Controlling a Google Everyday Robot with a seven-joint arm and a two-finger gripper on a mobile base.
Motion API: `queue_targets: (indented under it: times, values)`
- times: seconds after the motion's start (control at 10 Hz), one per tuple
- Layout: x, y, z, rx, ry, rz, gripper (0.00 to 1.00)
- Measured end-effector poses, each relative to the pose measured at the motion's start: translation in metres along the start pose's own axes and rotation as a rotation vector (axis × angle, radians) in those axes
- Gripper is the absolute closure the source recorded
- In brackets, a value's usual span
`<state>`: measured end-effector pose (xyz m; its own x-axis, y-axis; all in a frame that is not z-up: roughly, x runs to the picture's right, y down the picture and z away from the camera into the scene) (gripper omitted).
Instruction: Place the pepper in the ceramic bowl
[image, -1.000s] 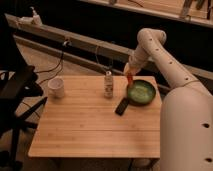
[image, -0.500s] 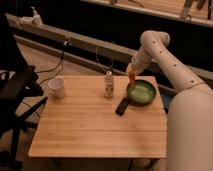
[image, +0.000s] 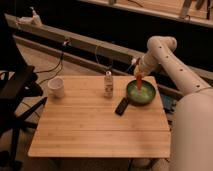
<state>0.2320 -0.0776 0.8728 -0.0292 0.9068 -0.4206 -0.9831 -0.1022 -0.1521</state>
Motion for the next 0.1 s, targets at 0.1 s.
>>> queue_targets:
  times: [0.1]
  values:
    - [-0.0024,-0.0043,0.0003,0.005,-0.005,0.011,0.78]
